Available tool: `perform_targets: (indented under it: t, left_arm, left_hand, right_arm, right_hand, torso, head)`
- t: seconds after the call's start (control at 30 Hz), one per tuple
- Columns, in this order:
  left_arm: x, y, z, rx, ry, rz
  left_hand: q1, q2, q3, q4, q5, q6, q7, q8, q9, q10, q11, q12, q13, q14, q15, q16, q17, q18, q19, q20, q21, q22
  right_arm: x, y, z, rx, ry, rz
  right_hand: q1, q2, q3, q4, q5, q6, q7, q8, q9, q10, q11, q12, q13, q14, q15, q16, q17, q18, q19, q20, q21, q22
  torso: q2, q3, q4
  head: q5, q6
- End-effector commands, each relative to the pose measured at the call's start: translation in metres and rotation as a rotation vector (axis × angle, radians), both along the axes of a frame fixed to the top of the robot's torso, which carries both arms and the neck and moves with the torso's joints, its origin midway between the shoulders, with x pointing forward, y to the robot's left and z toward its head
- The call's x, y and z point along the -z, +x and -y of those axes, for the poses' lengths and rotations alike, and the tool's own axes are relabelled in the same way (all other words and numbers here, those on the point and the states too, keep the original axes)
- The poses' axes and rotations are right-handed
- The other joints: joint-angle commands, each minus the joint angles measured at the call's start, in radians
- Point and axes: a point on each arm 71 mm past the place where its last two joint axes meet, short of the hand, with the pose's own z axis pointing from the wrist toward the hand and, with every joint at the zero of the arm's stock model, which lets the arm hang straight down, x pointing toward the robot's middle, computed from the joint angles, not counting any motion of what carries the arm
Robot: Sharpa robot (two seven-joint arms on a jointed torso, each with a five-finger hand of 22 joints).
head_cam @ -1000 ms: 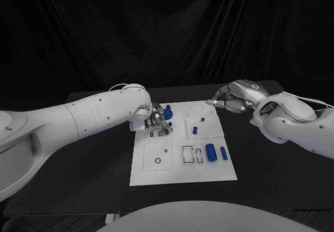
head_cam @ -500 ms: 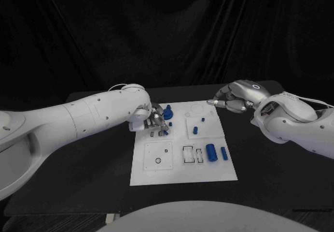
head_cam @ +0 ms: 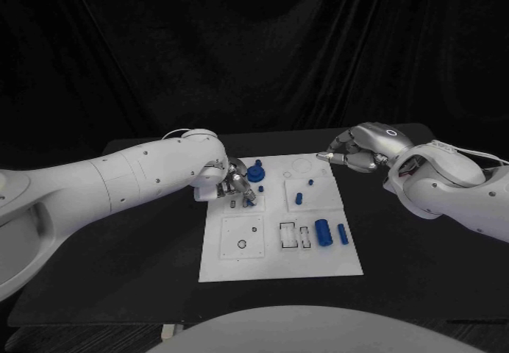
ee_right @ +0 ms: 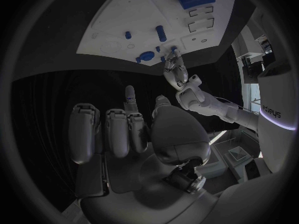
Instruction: Assemble the parts on the task board
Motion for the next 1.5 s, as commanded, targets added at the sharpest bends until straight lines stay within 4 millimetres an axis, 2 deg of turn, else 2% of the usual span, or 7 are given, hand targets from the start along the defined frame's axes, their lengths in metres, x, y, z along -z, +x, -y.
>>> perform_targets:
  t: [0.03,0.37,0.73,1.5]
  left_arm:
    - [-0.001,-0.001,0.000,-0.006,-0.029,0.017]
    - [-0.002,-0.006,-0.013,-0.040,-0.014,0.028]
    - [-0.003,-0.008,-0.023,-0.082,0.005,0.045]
    - [-0.001,-0.008,-0.024,-0.090,0.024,0.037]
  left_hand:
    - [-0.013,-0.003,0.061,-0.053,0.007,0.013,-0.009,-0.001,0.004,0.104,-0.009,0.004,0.263,0.104,-0.010,0.003,0.263,0.005,0.006,-0.002,-0.003,0.180]
    - [-0.050,-0.013,0.086,-0.046,-0.010,0.026,-0.012,-0.003,0.013,0.104,-0.012,0.004,0.263,0.104,-0.013,0.003,0.263,0.004,0.012,-0.004,-0.001,0.184]
    - [-0.071,-0.015,0.097,-0.038,-0.009,0.031,-0.013,-0.007,0.015,0.104,-0.014,0.004,0.263,0.104,-0.016,0.003,0.263,0.003,0.018,-0.006,0.001,0.187]
    - [-0.085,-0.015,0.107,-0.033,-0.013,0.032,-0.014,-0.013,0.016,0.104,-0.016,0.004,0.263,0.104,-0.018,0.003,0.263,0.004,0.016,-0.009,-0.002,0.185]
  right_arm:
    - [0.002,0.000,0.001,0.010,-0.008,-0.014]
    - [0.003,0.000,0.002,0.015,-0.013,-0.027]
    - [0.005,0.001,0.003,0.021,-0.020,-0.039]
    - [0.007,0.000,0.001,0.022,-0.022,-0.047]
  right_hand:
    - [0.005,0.005,-0.003,-0.002,-0.005,0.005,0.000,0.006,0.002,0.105,0.010,0.004,0.263,0.068,0.009,-0.005,0.035,-0.007,0.048,0.006,-0.004,0.210]
    - [0.010,0.012,-0.002,-0.001,-0.007,0.008,0.000,0.006,0.003,0.105,0.012,0.004,0.263,0.067,0.010,-0.007,0.030,-0.006,0.046,0.007,-0.007,0.209]
    - [0.019,0.019,0.001,-0.002,-0.007,0.009,0.000,0.005,0.003,0.105,0.013,0.004,0.263,0.065,0.011,-0.010,0.022,-0.005,0.045,0.008,-0.011,0.207]
    - [0.027,0.022,0.002,-0.002,-0.007,0.011,0.001,0.004,0.004,0.105,0.015,0.004,0.263,0.062,0.012,-0.015,0.008,-0.003,0.041,0.009,-0.019,0.204]
  torso:
    - [0.000,0.0000,0.0000]
    - [0.000,0.0001,-0.0004]
    - [-0.001,0.0007,-0.0006]
    - [0.001,-0.0005,-0.0011]
  head:
    - [0.001,0.000]
    - [0.006,0.000]
    - [0.009,0.000]
    - [0.009,0.000]
